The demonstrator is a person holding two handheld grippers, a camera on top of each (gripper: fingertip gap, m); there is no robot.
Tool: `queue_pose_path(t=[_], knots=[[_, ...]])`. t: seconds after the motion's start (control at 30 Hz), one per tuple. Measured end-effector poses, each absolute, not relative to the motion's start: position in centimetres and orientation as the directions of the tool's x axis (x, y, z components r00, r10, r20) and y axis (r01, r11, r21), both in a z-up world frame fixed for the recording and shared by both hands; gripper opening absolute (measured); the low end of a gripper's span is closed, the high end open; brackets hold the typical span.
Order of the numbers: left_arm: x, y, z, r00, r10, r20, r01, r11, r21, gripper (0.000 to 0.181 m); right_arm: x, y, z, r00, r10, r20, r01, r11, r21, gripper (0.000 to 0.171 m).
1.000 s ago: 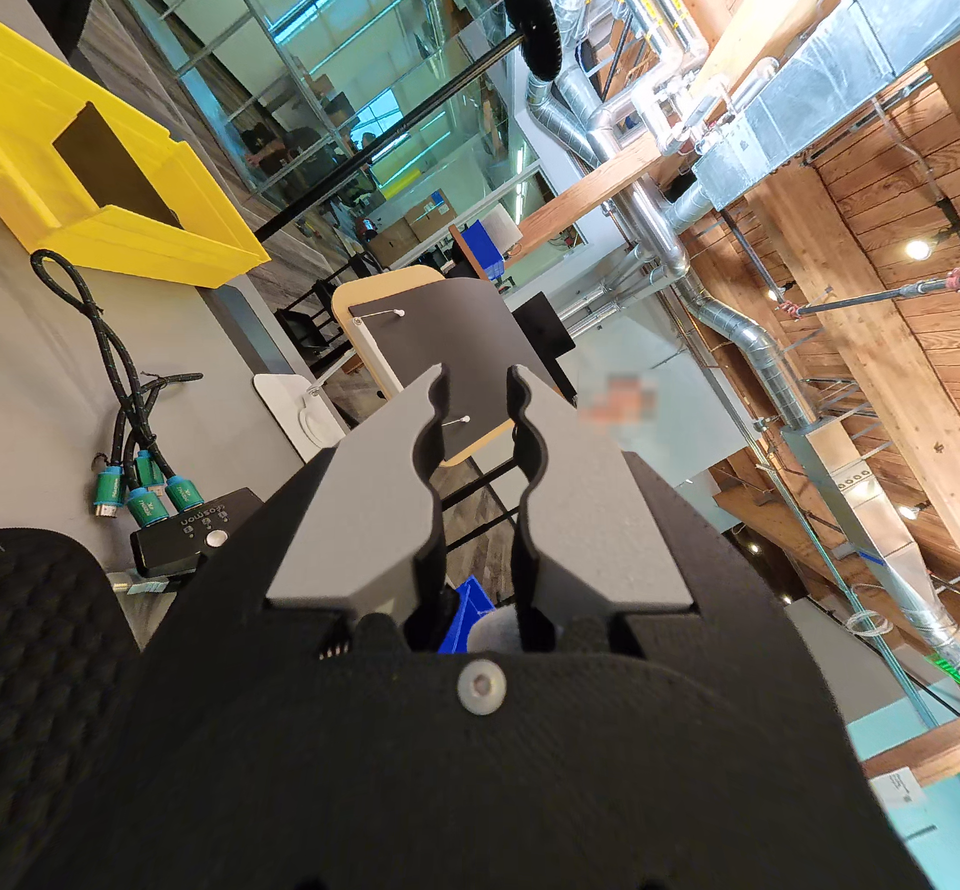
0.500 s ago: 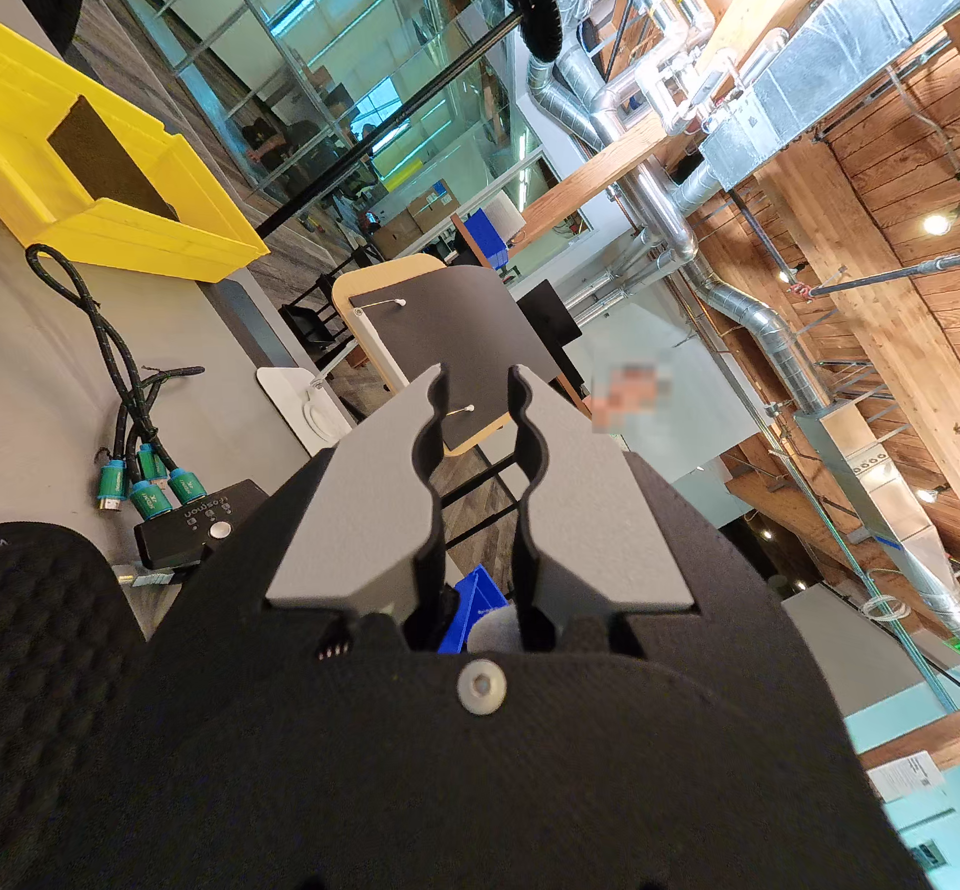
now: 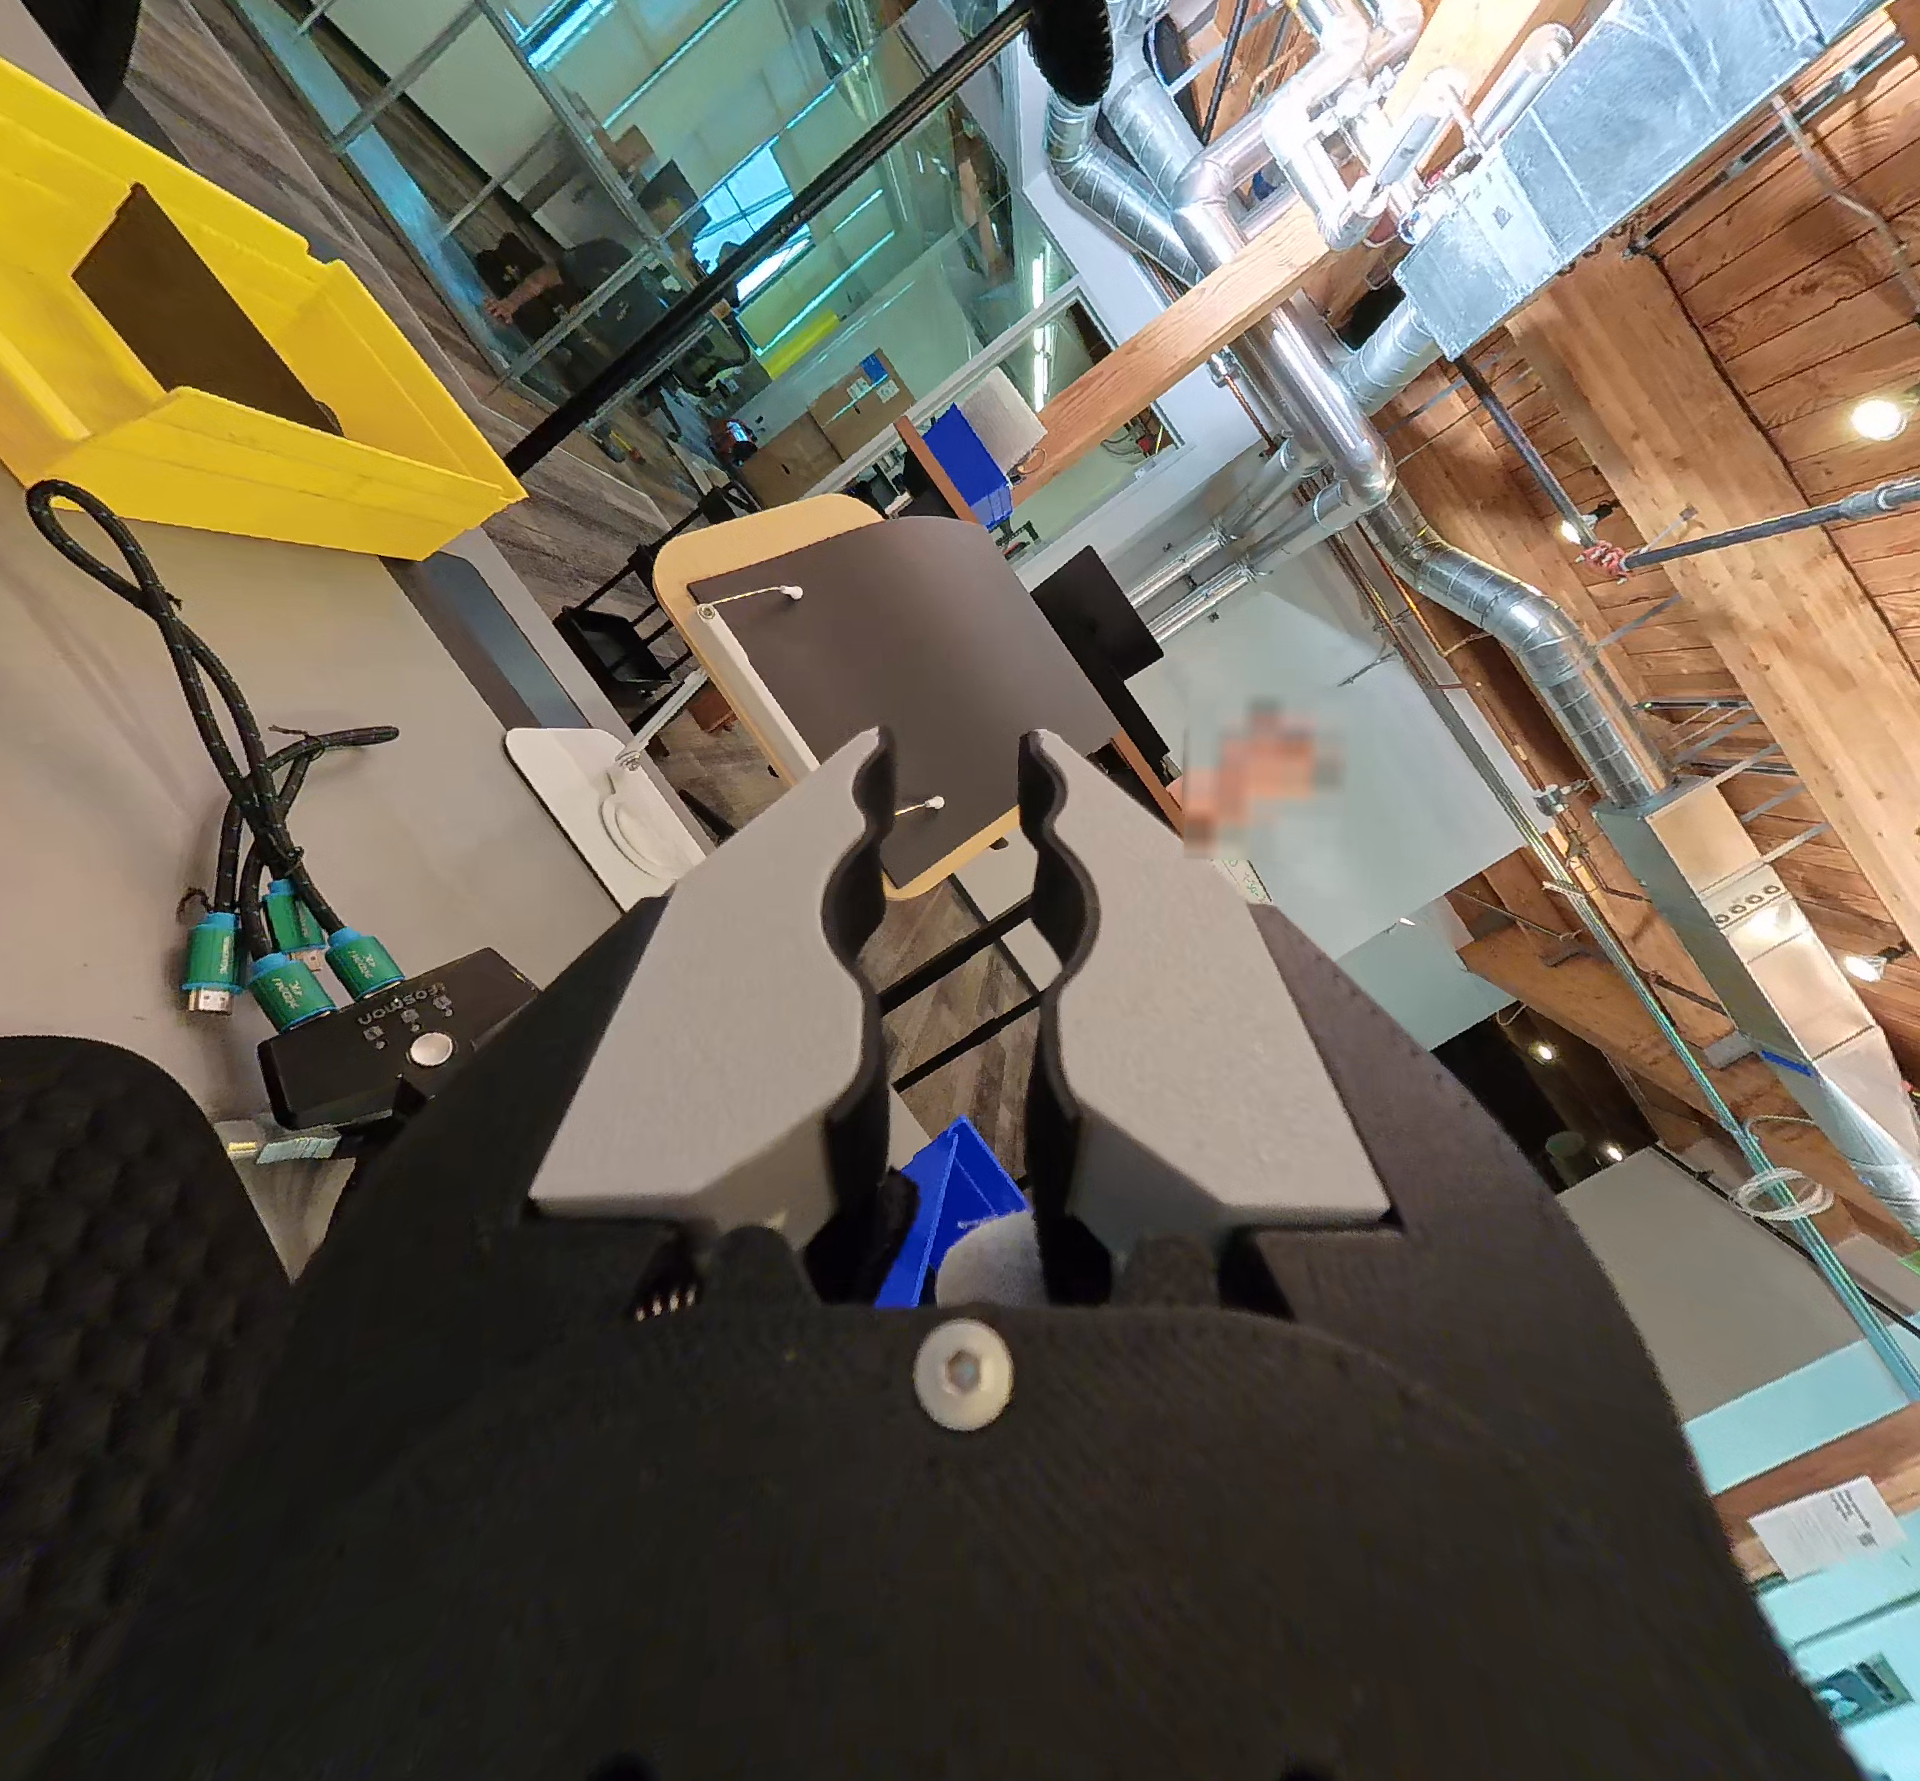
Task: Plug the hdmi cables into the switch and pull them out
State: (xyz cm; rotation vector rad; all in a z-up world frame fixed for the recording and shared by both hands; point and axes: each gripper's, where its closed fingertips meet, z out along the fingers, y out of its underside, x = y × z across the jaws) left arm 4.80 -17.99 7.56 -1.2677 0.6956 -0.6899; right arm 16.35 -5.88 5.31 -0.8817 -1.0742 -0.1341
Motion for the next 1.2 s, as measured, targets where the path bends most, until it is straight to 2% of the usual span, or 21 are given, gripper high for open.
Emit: queue_pose_path(t=[0.1, 0.23, 0.47, 0.6, 0.67, 0.73, 0.83, 1.03, 1.2], knots=[[4.7, -18.0, 7.6, 0.616, -0.783, -0.086, 0.073, 0.165, -0.984, 0.021, 16.6, -5.7, 5.3, 0.515, 0.326, 0.793, 0.484, 0.652, -0.583, 0.023], [4.5, -18.1, 7.8, 0.622, -0.778, -0.09, 0.073, 0.171, -0.983, 0.021, 17.0, -4.8, 4.5, 0.525, 0.439, 0.729, 0.444, 0.59, -0.675, 0.028], [3.8, -18.4, 8.0, 0.641, -0.761, -0.099, 0.065, 0.182, -0.981, 0.021, 17.1, -2.0, 0.6, 0.481, 0.663, 0.574, 0.399, 0.417, -0.817, 0.041], [3.2, -18.3, 7.9, 0.657, -0.747, -0.098, 0.059, 0.18, -0.982, 0.021, 16.1, -0.6, -2.6, 0.416, 0.764, 0.493, 0.412, 0.325, -0.851, 0.046], [2.9, -18.3, 7.8, 0.667, -0.739, -0.096, 0.057, 0.178, -0.982, 0.021, 15.7, 0.7, -5.1, 0.385, 0.772, 0.506, 0.494, 0.291, -0.819, 0.052], [2.5, -18.4, 7.7, 0.677, -0.73, -0.095, 0.052, 0.177, -0.983, 0.021, 15.3, 1.7, -7.9, 0.314, 0.758, 0.571, 0.6, 0.307, -0.739, 0.058], [2.0, -18.5, 7.5, 0.693, -0.715, -0.094, 0.046, 0.174, -0.984, 0.02, 14.1, 2.6, -11.7, 0.22, 0.785, 0.579, 0.678, 0.304, -0.669, 0.062], [0.9, -19.1, 7.6, 0.728, -0.678, -0.103, 0.029, 0.18, -0.983, 0.021, 12.9, 5.3, -17.8, 0.083, 0.766, 0.638, 0.816, 0.315, -0.484, 0.06], [-0.2, -19.6, 7.7, 0.756, -0.645, -0.109, 0.017, 0.186, -0.982, 0.02, 12.6, 7.1, -20.8, 0.016, 0.768, 0.64, 0.877, 0.296, -0.378, 0.045]])
